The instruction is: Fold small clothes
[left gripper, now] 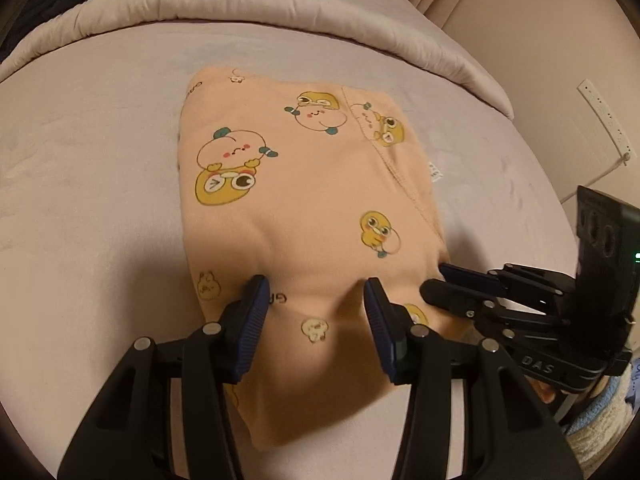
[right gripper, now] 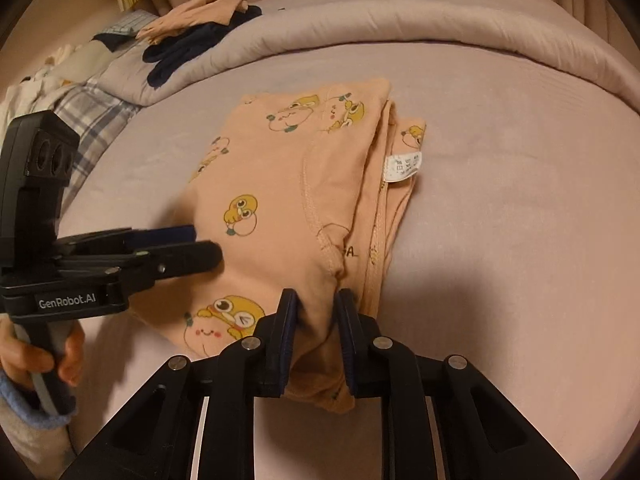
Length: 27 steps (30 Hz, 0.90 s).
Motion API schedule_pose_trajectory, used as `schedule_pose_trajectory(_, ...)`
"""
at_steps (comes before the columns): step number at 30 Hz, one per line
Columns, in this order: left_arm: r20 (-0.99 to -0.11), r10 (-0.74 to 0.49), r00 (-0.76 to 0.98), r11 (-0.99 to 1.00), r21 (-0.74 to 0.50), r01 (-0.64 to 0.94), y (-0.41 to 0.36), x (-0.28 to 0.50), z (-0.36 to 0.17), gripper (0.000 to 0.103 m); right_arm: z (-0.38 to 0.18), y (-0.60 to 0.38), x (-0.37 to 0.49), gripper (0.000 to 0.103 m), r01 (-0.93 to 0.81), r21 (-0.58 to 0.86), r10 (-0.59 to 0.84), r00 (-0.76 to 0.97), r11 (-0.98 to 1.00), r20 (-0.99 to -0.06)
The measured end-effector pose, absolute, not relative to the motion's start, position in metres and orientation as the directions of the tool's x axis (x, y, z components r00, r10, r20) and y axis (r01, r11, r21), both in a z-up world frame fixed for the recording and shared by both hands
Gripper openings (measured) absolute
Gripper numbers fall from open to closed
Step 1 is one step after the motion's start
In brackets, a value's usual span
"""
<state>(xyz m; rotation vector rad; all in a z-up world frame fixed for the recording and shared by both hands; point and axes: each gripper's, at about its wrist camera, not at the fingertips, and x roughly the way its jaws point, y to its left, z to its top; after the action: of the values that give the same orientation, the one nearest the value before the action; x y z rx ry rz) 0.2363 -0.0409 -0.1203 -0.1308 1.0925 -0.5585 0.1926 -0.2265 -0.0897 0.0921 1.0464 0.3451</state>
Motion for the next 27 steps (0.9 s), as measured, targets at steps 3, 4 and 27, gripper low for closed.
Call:
schedule_pose_trajectory(3,-0.801,-0.508,0.317,0.845,-0.392,0.362,-0.031,0.223,-0.121,0.048,-0.086,-0.231,0.182,0.02,-0.229,0.257,0.336,0.449,0.939,-0.828)
schedule_pose_trajectory(4,-0.803,-0.508,0.311,0.844,-0.393,0.365,-0.028,0.218,-0.123,0.048,-0.085,-0.231,0.176,0.02,-0.233,0.262,0.343,0.451,0.936,-0.824)
schedule_pose_trajectory(27,-0.773,-0.501,0.388,0.863,-0.479,0.16,0.037,0.103,-0.101,0.078,-0.061,-0.252,0.088,0.05,-0.162,0.377,0.405,0.503,0.912,-0.764)
